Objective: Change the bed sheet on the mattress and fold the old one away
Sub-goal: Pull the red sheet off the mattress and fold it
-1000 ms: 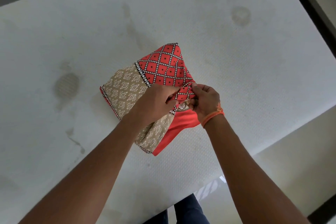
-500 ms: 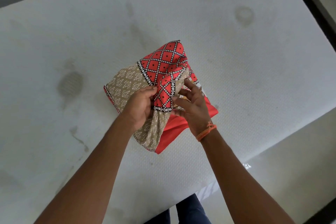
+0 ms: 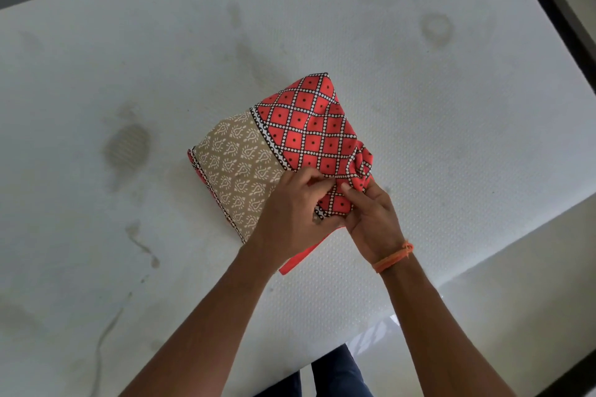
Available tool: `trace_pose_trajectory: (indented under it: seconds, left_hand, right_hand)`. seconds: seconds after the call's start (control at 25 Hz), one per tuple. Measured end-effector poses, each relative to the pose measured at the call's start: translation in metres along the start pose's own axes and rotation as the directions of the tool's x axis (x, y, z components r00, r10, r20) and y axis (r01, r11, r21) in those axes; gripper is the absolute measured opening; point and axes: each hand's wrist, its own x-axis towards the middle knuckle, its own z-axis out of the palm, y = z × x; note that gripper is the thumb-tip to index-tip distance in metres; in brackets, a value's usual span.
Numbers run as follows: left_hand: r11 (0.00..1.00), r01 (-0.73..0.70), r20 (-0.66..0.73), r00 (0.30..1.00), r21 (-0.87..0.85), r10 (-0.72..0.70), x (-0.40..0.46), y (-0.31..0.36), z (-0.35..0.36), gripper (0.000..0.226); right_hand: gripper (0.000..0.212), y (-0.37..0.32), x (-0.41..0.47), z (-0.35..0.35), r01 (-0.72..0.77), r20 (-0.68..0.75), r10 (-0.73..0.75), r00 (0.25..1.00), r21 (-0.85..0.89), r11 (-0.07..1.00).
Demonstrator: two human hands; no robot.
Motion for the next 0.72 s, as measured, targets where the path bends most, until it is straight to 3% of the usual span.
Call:
trace_pose_trajectory:
  seconds: [0.12, 0.2, 0.32, 0.44, 0.52, 0.6, 0.72]
  left_hand:
    - [0.998, -0.057, -0.022, 0.998, 0.017, 0.058, -0.002, -0.004, 0.005, 0.035]
    - [0.999, -0.048, -0.003, 0.999, -0.007, 0.048, -0.001, -0.008, 0.006, 0.025]
    - [0.986, 0.072, 0.034, 0.997, -0.148, -0.067, 0.006, -0.001, -0.001, 0.019]
    - [0.877, 0.293, -0.094, 0.931, -0.381, -0.352, 0.036, 0.026, -0.01, 0.039]
    - [0.828, 0.355, -0.15, 0.878, -0.434, -0.455, 0.06, 0.04, -0.011, 0.035]
    - [0.684, 0.434, -0.052, 0.823, -0.586, -0.566, 0.075, 0.041, -0.012, 0.021]
    - [0.273, 0.556, 0.222, 0.664, -0.785, -0.714, 0.067, 0.034, -0.015, 0.012]
  right_hand:
    - [0.037, -0.006, -0.004, -0.008, -0.019, -0.045, 0.012, 0.999, -0.141, 0.99]
    - [0.038, -0.012, -0.001, -0.007, -0.069, -0.181, 0.032, 0.983, -0.205, 0.976]
    - [0.029, -0.026, 0.019, -0.009, -0.06, -0.361, -0.059, 0.931, -0.307, 0.95]
    - [0.022, -0.036, 0.033, -0.01, 0.013, -0.272, -0.148, 0.951, -0.442, 0.897]
    - [0.018, -0.037, 0.033, -0.009, 0.091, -0.18, -0.201, 0.963, -0.483, 0.871]
    - [0.017, -0.033, 0.029, -0.014, 0.171, -0.147, -0.27, 0.952, -0.477, 0.862]
    - [0.028, -0.029, 0.021, -0.031, 0.203, -0.145, -0.274, 0.951, -0.379, 0.903]
